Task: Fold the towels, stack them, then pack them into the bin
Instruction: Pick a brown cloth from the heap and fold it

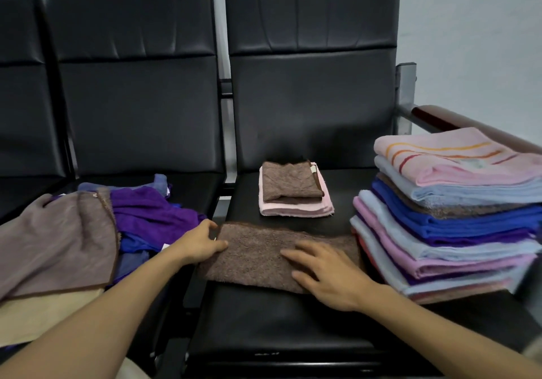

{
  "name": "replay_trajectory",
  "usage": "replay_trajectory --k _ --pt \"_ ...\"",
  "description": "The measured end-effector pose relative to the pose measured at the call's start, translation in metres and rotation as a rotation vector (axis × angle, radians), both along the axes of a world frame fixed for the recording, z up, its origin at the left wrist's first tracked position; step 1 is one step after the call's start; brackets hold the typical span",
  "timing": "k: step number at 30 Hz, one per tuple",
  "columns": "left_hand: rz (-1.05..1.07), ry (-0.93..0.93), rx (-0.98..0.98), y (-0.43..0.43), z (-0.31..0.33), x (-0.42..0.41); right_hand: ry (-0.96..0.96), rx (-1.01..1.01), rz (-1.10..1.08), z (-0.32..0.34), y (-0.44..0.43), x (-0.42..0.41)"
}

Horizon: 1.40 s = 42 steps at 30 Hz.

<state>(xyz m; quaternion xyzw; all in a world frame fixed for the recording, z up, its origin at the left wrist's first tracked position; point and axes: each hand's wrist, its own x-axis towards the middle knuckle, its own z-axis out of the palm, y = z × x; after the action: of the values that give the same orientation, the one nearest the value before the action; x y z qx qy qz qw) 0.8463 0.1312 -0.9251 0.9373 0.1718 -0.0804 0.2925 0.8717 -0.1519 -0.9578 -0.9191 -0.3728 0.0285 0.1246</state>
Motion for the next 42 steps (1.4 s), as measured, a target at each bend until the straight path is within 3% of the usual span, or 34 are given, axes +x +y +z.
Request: replay_trajectory --k 2,4,7,12,16,18,21,24,26,31,37,42 --pt "-0.096 0.112 -0.007 -0.001 0.006 -0.008 0.084 -0.120 0.015 -0.003 -0.001 -0.003" --pt "-0.149 0.098 -0.024 -0.001 0.010 -0.014 0.123 -0.148 0.012 -0.002 0.001 -0.003" --pt "-0.108 -0.069 -0.143 -0.001 0.016 -0.020 0.159 -0.141 0.006 0.001 0.006 -0.001" --pt "-0.027 -0.340 -0.509 -0.013 0.042 -0.023 0.114 -0.107 0.026 0.000 0.018 -0.006" --pt "0.003 -0.415 -0.703 -0.030 0.061 -0.023 0.243 0.016 0.212 0.006 0.032 -0.017" --pt "0.014 -0.398 -0.755 -0.037 0.068 -0.022 0.253 0.156 0.160 0.013 0.031 -0.015" --pt "-0.004 -0.361 -0.762 -0.046 0.072 -0.020 0.025 0.137 -0.208 0.022 0.010 0.000" --pt "-0.036 -0.319 -0.700 -0.060 0.070 -0.017 0.169 -0.052 -0.437 0.019 -0.013 0.009" --pt "-0.052 -0.292 -0.658 -0.072 0.066 -0.014 0.269 0.028 -0.469 0.011 -0.016 0.009" --pt "-0.098 -0.261 -0.550 -0.111 0.054 -0.005 0.281 0.222 -0.515 0.001 -0.014 0.008" --pt "-0.193 -0.196 -0.241 -0.159 0.016 0.006 0.469 0.390 -0.499 -0.005 -0.017 0.014" --pt "-0.117 -0.065 -0.333 -0.165 0.001 0.006 0.621 0.444 -0.477 -0.006 -0.025 0.019"
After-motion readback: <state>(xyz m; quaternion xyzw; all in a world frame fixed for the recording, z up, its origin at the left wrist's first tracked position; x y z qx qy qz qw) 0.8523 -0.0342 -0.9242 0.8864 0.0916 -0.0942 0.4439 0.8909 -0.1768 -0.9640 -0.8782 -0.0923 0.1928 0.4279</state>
